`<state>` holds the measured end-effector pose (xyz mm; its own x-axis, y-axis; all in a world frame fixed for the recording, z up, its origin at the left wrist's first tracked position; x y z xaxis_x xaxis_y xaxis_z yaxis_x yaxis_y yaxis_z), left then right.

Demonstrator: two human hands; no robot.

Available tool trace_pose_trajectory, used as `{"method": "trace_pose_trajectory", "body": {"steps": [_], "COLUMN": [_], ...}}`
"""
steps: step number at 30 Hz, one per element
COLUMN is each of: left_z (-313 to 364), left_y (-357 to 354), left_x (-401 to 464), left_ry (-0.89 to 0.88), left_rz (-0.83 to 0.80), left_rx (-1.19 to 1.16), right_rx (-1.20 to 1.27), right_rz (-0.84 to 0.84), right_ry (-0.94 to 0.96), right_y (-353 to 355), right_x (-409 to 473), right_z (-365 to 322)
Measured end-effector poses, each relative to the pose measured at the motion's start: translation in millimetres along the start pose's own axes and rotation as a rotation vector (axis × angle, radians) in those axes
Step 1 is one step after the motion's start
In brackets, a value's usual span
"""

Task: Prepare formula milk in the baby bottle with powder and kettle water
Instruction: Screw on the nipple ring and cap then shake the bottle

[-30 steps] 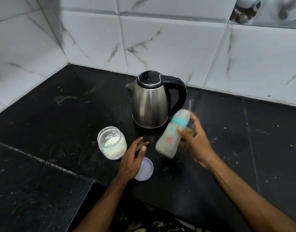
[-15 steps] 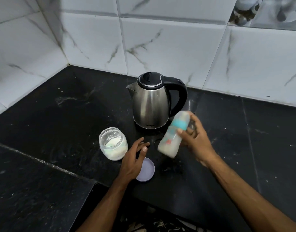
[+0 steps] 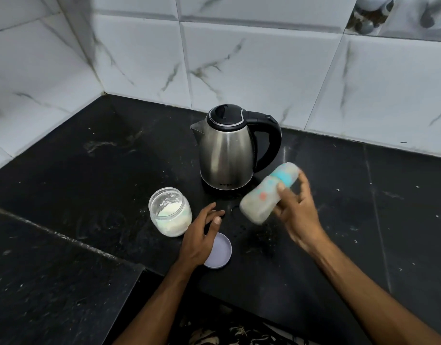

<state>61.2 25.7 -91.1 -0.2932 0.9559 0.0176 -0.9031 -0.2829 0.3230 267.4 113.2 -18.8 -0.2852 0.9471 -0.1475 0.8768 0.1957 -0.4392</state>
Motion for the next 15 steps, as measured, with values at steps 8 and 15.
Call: {"method": "trace_pose_trajectory", "body": {"steps": [8,15], "left_z": [1.5,0.8], "left_y": [0.1,0.4], "left_x": [-0.3,0.4], "left_ry": [-0.003,-0.001], "left_rz": [0.000,0.001], "left_rx": [0.003,0.006], "right_rx": [0.125,-0.165], "right_rz": [0.073,-0.131], "right_ry": [0.065,0.013], "right_y": [2.0,-16.5], "right_x": [5.3,-6.2], "right_z": [-17.8,0.0]}}
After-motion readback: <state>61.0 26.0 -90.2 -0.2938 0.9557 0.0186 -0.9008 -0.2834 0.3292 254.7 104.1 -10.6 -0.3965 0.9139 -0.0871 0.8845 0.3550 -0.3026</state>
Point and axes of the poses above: each hand's wrist, its own x-axis towards the middle knuckle, its own y-axis out of the back of the hand, z = x × y, the point moved 8 cm from there along x, towards the middle knuckle, and after that the axes turned 3 degrees about -x, right-handed, at the moved point
